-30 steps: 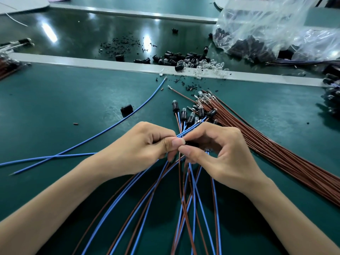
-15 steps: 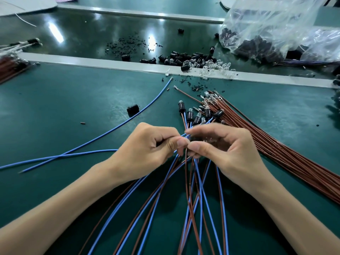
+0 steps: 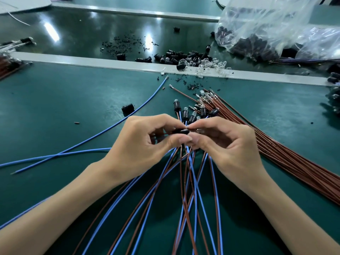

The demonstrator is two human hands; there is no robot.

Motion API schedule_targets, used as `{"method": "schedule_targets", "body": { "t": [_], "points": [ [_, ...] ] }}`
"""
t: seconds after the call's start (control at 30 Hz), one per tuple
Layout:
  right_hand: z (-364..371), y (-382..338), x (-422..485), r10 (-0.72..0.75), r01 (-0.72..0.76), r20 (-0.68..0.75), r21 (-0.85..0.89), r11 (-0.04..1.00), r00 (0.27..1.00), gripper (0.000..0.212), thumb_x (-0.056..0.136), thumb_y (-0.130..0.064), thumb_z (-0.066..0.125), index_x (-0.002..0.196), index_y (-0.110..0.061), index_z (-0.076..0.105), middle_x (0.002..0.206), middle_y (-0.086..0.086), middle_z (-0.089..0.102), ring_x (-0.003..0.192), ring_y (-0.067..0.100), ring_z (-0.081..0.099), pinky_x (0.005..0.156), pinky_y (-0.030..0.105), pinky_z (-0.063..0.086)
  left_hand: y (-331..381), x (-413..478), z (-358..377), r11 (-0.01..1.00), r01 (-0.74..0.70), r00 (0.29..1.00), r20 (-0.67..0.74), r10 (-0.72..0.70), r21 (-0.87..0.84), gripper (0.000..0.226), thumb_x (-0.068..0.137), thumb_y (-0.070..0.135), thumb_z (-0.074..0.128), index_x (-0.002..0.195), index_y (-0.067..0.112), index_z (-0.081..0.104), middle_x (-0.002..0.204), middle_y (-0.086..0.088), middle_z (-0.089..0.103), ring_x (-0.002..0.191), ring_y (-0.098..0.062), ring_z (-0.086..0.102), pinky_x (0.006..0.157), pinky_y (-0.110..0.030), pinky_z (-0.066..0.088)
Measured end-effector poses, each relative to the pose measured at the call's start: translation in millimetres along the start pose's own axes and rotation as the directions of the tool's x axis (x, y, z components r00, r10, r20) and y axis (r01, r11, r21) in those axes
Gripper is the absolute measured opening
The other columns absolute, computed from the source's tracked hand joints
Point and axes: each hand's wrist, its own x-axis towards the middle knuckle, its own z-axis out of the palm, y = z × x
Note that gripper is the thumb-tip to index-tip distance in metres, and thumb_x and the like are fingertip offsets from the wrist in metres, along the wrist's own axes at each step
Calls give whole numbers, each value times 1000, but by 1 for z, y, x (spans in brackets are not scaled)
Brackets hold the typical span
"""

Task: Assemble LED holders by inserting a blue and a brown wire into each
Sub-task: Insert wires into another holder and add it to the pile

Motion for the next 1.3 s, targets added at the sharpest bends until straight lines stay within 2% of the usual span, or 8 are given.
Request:
{"method": "schedule_targets", "body": {
  "t": [0.07, 0.2, 0.37, 0.57, 0.77, 1.0, 1.17, 1.3],
  "points": [
    [-2, 0, 1, 9, -10, -25, -25, 1000, 1000, 8, 82, -11, 67, 88, -17, 68, 73, -6, 71, 64, 6, 69, 65, 16, 53, -2, 0, 1, 999, -5, 1000, -28, 6, 47, 14, 78, 30, 70, 87, 18, 69, 67, 10, 68, 52, -6, 58, 50, -17, 44],
    [-12, 1, 5, 42, -36, -153, 38, 999, 987, 3, 83, -14, 63, 83, -13, 65, 72, -1, 71, 61, 7, 67, 62, 15, 52, -10, -2, -6, 990, 61, 990, -135, -43, 131, 11, 76, 29, 71, 80, 21, 63, 64, -2, 67, 51, -23, 56, 51, -35, 45],
    [-10, 2, 8, 112, -101, -121, 90, 991, 986, 11, 79, -16, 64, 89, -14, 68, 75, -1, 71, 67, 9, 67, 67, 15, 52, -11, -2, -9, 982, 38, 987, -162, -7, 186, 16, 77, 31, 71, 81, 31, 55, 76, 13, 63, 53, -9, 50, 52, -9, 38],
    [-17, 8, 11, 179, -173, -117, 58, 983, 977, 17, 81, -3, 68, 87, -19, 67, 73, -7, 71, 66, 5, 67, 66, 12, 50, -15, -4, -9, 951, -52, 986, -135, 97, 304, 15, 79, 25, 72, 83, 14, 63, 80, 20, 58, 57, -9, 48, 54, -12, 39],
    [-19, 4, 9, 107, -106, -51, 22, 994, 993, 11, 76, -19, 67, 88, -20, 66, 74, -10, 70, 64, 2, 66, 66, 11, 50, -17, -2, -14, 946, -83, 985, -120, 126, 314, 15, 80, 22, 72, 84, 12, 64, 81, 16, 59, 59, -6, 49, 54, -13, 40],
    [-20, 5, 8, 37, -36, -67, 12, 999, 997, 12, 77, -18, 66, 89, -21, 65, 76, -13, 70, 65, 1, 65, 67, 11, 50, -17, -2, -17, 951, -91, 983, -125, 133, 297, 15, 80, 23, 72, 85, 10, 66, 81, 12, 61, 58, -9, 49, 55, -12, 39],
    [-20, 8, 8, -55, 58, 21, -194, 979, 998, 14, 87, -17, 63, 92, -29, 57, 75, -11, 64, 66, 2, 64, 67, 12, 51, -16, -1, -19, 960, -83, 987, -108, 116, 266, 15, 79, 26, 72, 86, 14, 65, 81, 16, 61, 60, -4, 50, 55, -12, 40],
    [-21, 9, 9, -134, 149, 68, -325, 934, 989, 15, 87, -13, 58, 95, -25, 54, 76, -17, 57, 66, 2, 59, 66, 9, 47, -14, -1, -22, 985, 6, 998, -66, 5, 172, 19, 77, 38, 68, 90, 24, 64, 76, 12, 65, 60, -10, 55, 57, -25, 49]
  ]
}}
